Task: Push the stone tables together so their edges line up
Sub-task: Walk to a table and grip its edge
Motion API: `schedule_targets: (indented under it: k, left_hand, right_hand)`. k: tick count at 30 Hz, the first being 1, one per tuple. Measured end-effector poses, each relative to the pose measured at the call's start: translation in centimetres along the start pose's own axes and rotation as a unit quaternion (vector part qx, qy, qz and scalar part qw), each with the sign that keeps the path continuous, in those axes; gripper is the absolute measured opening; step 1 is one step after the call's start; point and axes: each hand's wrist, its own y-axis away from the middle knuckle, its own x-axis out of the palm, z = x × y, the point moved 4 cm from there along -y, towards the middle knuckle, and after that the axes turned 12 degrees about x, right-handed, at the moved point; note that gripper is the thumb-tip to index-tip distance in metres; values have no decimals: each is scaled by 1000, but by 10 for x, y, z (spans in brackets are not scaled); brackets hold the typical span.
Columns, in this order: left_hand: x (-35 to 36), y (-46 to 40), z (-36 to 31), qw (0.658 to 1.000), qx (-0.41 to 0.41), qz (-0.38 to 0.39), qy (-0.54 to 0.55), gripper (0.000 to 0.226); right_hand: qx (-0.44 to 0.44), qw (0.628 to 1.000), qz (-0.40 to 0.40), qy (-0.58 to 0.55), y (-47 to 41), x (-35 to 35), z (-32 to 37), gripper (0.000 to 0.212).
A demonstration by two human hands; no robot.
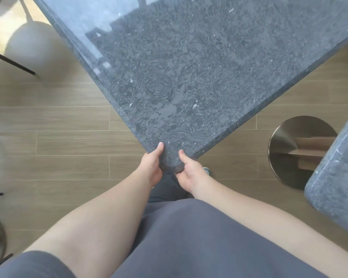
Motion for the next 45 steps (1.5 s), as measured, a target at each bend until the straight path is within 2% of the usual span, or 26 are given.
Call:
schedule_targets:
  k: [4,10,15,24,33,38,45]
  left_hand:
    - [1,1,-2,1000,-9,-17,-7,47]
    - [3,3,-1,999,-36,-9,-9,29]
    - [2,-1,3,1000,-12,-11,-8,35]
    - [11,0,11,998,12,-62,-17,31]
    - [55,27,61,997,-16,-70,24,34]
    - [88,43,86,996,-27,-76,47,36]
    - [122,54,116,994,-24,-88,67,35]
  right_hand:
    - [25,999,13,19,4,0,5,39]
    - [36,998,29,43,9,-2,11,39]
    - [46,994,42,85,8,-8,18,39]
    - [53,993,42,101,10,-16,26,33]
    - [59,989,19,133,31,-69,58,34]
    - [75,986,27,148,45,-98,80,10]
    - [75,981,46,170,57,-132,108,10]
